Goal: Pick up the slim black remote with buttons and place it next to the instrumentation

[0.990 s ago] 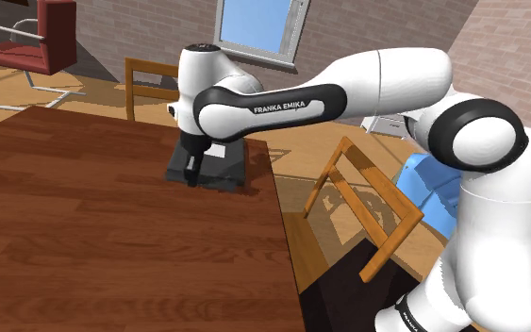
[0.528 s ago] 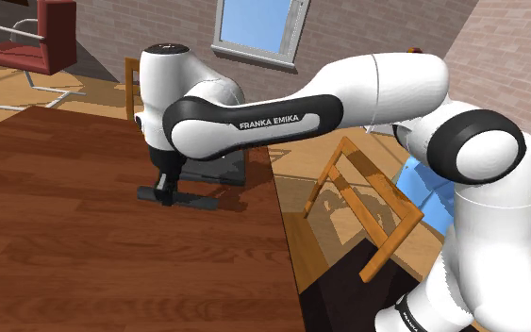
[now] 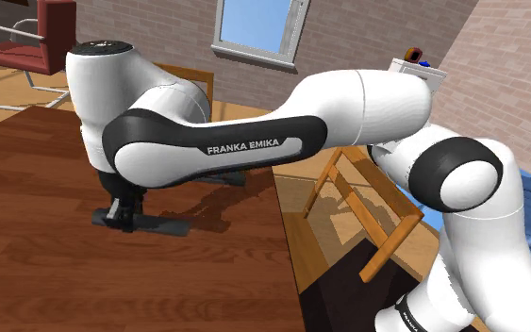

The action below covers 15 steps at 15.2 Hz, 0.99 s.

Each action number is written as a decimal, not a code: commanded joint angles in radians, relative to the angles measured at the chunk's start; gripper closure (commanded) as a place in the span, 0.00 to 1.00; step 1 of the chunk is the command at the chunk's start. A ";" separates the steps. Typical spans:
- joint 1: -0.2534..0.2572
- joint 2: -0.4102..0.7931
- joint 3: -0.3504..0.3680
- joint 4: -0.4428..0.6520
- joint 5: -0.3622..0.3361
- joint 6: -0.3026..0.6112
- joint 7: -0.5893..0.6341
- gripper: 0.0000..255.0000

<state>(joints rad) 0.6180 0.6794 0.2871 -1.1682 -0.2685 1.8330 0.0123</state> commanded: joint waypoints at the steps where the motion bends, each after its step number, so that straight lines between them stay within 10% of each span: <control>1: 0.046 0.045 0.002 0.074 -0.010 -0.032 0.034 1.00; 6: 0.174 0.228 -0.008 0.397 -0.034 -0.173 0.083 1.00; 15: 0.152 0.212 -0.007 0.246 -0.038 -0.042 0.106 1.00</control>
<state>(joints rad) 0.7728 0.8927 0.2803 -0.9050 -0.3054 1.7743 0.1152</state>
